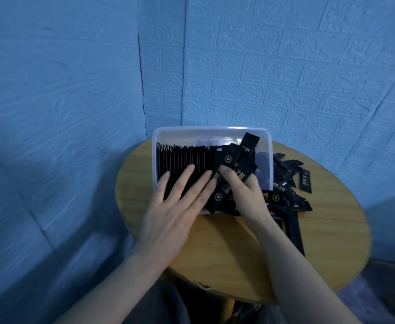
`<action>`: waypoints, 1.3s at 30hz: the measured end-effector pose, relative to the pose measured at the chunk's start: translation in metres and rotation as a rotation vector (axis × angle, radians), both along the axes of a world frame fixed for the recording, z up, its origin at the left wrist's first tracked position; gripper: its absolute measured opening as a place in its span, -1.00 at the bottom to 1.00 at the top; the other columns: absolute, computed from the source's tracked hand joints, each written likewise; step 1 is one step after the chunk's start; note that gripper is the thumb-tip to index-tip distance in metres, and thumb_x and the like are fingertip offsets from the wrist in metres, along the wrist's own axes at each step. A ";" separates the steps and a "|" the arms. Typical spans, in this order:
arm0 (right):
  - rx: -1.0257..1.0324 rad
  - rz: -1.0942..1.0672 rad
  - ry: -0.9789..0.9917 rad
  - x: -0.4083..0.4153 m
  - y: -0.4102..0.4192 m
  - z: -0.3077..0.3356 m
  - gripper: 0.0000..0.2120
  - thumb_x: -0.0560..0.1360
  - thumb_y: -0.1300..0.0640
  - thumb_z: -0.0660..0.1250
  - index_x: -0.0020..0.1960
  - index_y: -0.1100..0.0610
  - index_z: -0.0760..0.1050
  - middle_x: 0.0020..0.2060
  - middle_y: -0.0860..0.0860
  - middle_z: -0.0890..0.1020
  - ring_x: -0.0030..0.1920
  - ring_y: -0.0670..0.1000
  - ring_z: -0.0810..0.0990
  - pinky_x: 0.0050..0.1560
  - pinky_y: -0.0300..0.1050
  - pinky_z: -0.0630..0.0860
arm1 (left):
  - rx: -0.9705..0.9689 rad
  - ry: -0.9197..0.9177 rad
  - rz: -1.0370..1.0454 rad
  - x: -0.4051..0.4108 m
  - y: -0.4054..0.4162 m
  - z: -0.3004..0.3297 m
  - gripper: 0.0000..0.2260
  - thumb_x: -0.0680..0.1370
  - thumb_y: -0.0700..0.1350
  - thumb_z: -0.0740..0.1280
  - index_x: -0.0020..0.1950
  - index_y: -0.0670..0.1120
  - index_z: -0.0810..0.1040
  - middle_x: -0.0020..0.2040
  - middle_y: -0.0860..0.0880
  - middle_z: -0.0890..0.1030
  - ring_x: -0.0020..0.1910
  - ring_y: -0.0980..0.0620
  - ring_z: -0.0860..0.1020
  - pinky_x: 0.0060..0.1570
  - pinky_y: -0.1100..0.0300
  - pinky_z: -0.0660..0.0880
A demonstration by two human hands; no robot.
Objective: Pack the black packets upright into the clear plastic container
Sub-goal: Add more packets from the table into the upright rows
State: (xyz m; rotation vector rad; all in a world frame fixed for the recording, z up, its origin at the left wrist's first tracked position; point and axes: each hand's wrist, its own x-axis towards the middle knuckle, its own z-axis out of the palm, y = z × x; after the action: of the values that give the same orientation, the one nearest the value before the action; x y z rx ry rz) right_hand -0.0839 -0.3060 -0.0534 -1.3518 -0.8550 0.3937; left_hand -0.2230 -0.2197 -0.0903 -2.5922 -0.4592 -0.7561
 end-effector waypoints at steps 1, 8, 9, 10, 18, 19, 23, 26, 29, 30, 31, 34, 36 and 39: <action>-0.004 0.006 -0.004 0.000 0.000 0.000 -0.85 0.60 0.15 0.26 -0.14 0.10 0.53 -0.24 -0.03 0.60 -0.15 -0.07 0.59 -0.11 -0.22 0.53 | 0.001 -0.002 0.006 0.000 0.000 0.000 -0.40 0.52 -0.27 -0.07 0.59 -0.08 0.13 0.58 -0.05 0.19 0.56 -0.14 0.14 0.44 -0.21 0.12; 0.039 -0.077 -0.040 0.002 0.003 -0.003 -0.80 0.62 0.13 0.23 -0.05 0.24 0.54 -0.17 0.02 0.65 -0.10 -0.04 0.62 -0.07 -0.20 0.54 | -0.004 -0.035 0.005 -0.001 0.000 -0.001 -0.38 0.51 -0.31 -0.08 0.59 -0.06 0.13 0.55 -0.08 0.26 0.54 -0.15 0.18 0.42 -0.22 0.14; 0.051 -0.117 -0.027 0.003 0.005 -0.004 -0.79 0.62 0.12 0.23 0.03 0.24 0.55 -0.10 0.03 0.68 -0.04 -0.03 0.65 -0.02 -0.18 0.56 | -0.005 -0.035 0.000 -0.001 0.000 -0.001 -0.37 0.50 -0.32 0.00 0.59 -0.05 0.14 0.55 -0.08 0.27 0.54 -0.16 0.19 0.42 -0.22 0.14; 0.058 -0.156 -0.010 0.004 0.006 -0.004 -0.80 0.61 0.10 0.24 0.09 0.21 0.55 -0.06 0.04 0.69 0.00 -0.02 0.65 0.03 -0.14 0.58 | -0.005 -0.032 -0.007 0.000 0.000 0.000 -0.36 0.49 -0.33 0.08 0.58 -0.04 0.18 0.54 -0.08 0.28 0.53 -0.16 0.21 0.41 -0.23 0.15; -0.014 -0.221 -0.044 0.004 0.012 -0.005 -0.83 0.49 0.09 0.44 0.04 0.12 0.57 -0.12 -0.04 0.70 -0.07 -0.10 0.67 -0.04 -0.17 0.58 | -0.037 0.015 -0.021 0.000 -0.001 0.002 -0.46 0.43 -0.29 0.21 0.41 -0.03 0.46 0.53 -0.09 0.31 0.53 -0.18 0.20 0.40 -0.28 0.20; -0.021 -0.209 -0.050 0.004 0.012 -0.005 -0.82 0.48 0.08 0.45 0.04 0.11 0.57 -0.12 -0.03 0.70 -0.07 -0.10 0.67 -0.03 -0.15 0.59 | -0.043 0.016 -0.018 0.000 -0.001 0.002 -0.46 0.43 -0.29 0.21 0.41 -0.04 0.47 0.53 -0.09 0.31 0.54 -0.18 0.20 0.40 -0.28 0.20; -0.078 -0.106 -0.076 0.003 0.008 -0.008 -0.85 0.49 0.12 0.41 0.04 0.09 0.53 -0.11 -0.02 0.68 -0.06 -0.07 0.66 0.00 -0.10 0.61 | -0.056 0.008 -0.012 -0.001 -0.001 0.002 -0.48 0.44 -0.27 0.21 0.40 -0.06 0.48 0.54 -0.08 0.29 0.55 -0.15 0.17 0.43 -0.25 0.17; -0.149 -0.073 -0.121 0.004 0.007 -0.010 -0.85 0.49 0.17 0.40 0.04 0.11 0.51 -0.09 0.00 0.68 -0.05 -0.05 0.65 0.03 -0.01 0.61 | -0.043 0.000 -0.012 -0.001 -0.002 0.003 -0.45 0.42 -0.30 0.20 0.43 -0.08 0.45 0.55 -0.06 0.28 0.55 -0.14 0.17 0.43 -0.23 0.14; -0.144 -0.073 -0.140 0.005 0.006 -0.011 -0.87 0.49 0.20 0.39 0.03 0.13 0.51 -0.09 0.01 0.67 -0.05 -0.05 0.65 0.04 -0.01 0.60 | -0.041 -0.010 -0.004 0.000 -0.001 0.002 -0.39 0.42 -0.33 0.20 0.48 -0.08 0.38 0.55 -0.06 0.26 0.55 -0.13 0.16 0.44 -0.22 0.14; -0.137 -0.074 -0.141 0.005 0.005 -0.011 -0.87 0.49 0.21 0.38 0.03 0.14 0.51 -0.09 0.01 0.67 -0.05 -0.05 0.65 0.04 -0.02 0.60 | -0.042 -0.014 -0.003 0.000 -0.001 0.002 -0.38 0.42 -0.33 0.20 0.49 -0.08 0.37 0.55 -0.05 0.26 0.55 -0.13 0.16 0.43 -0.22 0.15; -0.131 -0.076 -0.139 0.005 0.006 -0.011 -0.87 0.50 0.21 0.38 0.03 0.15 0.51 -0.09 0.02 0.67 -0.04 -0.05 0.65 0.04 -0.02 0.60 | -0.041 -0.016 -0.003 0.000 -0.001 0.002 -0.38 0.42 -0.34 0.20 0.49 -0.08 0.37 0.55 -0.05 0.27 0.55 -0.13 0.16 0.43 -0.22 0.15; -0.102 -0.075 -0.114 0.005 0.007 -0.013 -0.86 0.51 0.22 0.37 0.06 0.16 0.51 -0.06 0.02 0.67 -0.02 -0.05 0.65 0.04 -0.06 0.60 | -0.038 -0.016 -0.006 0.000 -0.001 0.001 -0.39 0.41 -0.34 0.21 0.48 -0.09 0.39 0.55 -0.06 0.27 0.55 -0.14 0.18 0.42 -0.23 0.16; -0.065 -0.072 -0.095 0.005 0.008 -0.012 -0.85 0.51 0.25 0.35 0.08 0.16 0.52 -0.05 0.00 0.68 0.00 -0.08 0.65 0.04 -0.14 0.58 | -0.039 -0.019 -0.005 -0.001 -0.001 0.002 -0.39 0.41 -0.34 0.22 0.47 -0.10 0.40 0.55 -0.06 0.27 0.55 -0.14 0.18 0.42 -0.23 0.17; -0.008 -0.086 -0.071 0.005 0.007 -0.011 -0.86 0.52 0.29 0.33 0.06 0.14 0.53 -0.07 0.01 0.68 0.00 -0.04 0.65 0.04 -0.14 0.58 | -0.037 -0.027 -0.002 0.000 -0.001 0.002 -0.35 0.40 -0.35 0.24 0.50 -0.09 0.35 0.55 -0.06 0.26 0.54 -0.14 0.19 0.42 -0.21 0.16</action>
State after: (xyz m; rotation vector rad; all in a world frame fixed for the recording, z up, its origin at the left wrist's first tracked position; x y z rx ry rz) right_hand -0.0786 -0.2989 -0.0646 -1.4119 -0.8510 0.2844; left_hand -0.2233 -0.2209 -0.0883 -2.6199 -0.4841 -0.7917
